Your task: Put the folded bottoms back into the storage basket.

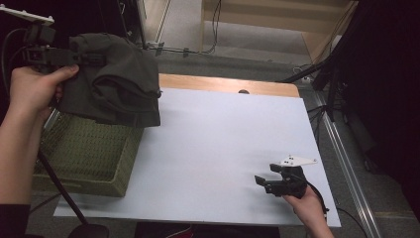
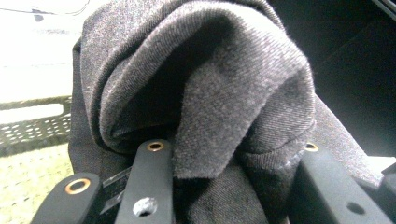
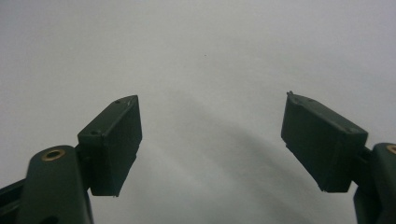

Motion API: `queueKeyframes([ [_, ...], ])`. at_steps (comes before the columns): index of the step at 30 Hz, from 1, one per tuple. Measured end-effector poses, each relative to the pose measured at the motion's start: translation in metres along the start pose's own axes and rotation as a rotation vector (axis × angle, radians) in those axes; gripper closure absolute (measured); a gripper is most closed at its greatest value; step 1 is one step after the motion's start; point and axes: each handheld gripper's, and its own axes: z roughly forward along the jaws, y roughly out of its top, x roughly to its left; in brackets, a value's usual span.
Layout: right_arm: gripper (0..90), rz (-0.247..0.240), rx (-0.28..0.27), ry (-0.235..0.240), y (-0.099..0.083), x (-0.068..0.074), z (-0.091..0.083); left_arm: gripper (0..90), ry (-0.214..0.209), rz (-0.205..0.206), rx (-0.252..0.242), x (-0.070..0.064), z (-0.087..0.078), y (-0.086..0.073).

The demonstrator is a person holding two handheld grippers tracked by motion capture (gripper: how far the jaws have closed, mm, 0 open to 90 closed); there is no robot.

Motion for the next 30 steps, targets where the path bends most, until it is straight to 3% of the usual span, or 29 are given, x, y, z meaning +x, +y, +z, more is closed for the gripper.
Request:
queueKeyframes([
  [17, 19.0, -0.007, 0.003, -0.003, 0.000, -0.001, 0.000, 65.9, 0.041, -0.038, -0.060, 0.030, -0.043, -0.012],
  [30, 19.1, 0.008, -0.006, -0.012, 0.000, -0.003, -0.002, 65.9, 0.107, -0.038, -0.056, 0.048, -0.072, -0.027],
])
